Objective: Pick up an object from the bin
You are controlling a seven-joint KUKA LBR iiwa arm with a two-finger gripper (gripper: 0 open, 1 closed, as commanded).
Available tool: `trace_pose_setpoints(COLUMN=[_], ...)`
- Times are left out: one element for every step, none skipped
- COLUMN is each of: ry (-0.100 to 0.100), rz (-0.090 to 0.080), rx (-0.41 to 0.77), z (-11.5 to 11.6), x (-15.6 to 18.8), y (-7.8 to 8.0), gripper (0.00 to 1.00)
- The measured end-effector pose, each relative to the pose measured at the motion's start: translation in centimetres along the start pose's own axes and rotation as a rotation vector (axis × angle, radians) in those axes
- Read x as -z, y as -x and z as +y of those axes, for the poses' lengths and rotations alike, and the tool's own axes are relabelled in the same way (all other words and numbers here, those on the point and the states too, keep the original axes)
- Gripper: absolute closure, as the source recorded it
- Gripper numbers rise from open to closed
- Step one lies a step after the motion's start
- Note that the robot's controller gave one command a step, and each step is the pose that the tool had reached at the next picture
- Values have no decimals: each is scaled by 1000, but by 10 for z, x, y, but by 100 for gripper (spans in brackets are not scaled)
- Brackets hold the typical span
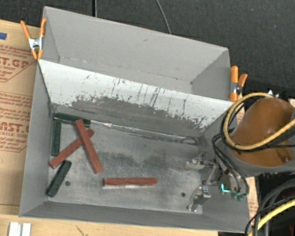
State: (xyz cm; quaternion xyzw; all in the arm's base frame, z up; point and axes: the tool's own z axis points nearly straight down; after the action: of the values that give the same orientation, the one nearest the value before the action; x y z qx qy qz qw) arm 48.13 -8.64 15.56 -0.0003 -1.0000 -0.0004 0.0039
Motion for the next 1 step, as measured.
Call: trace_pose_setpoints(ry=[-1], rz=[-8], rx=[1], z=[0], x=[4], y=[2], gripper=[0])
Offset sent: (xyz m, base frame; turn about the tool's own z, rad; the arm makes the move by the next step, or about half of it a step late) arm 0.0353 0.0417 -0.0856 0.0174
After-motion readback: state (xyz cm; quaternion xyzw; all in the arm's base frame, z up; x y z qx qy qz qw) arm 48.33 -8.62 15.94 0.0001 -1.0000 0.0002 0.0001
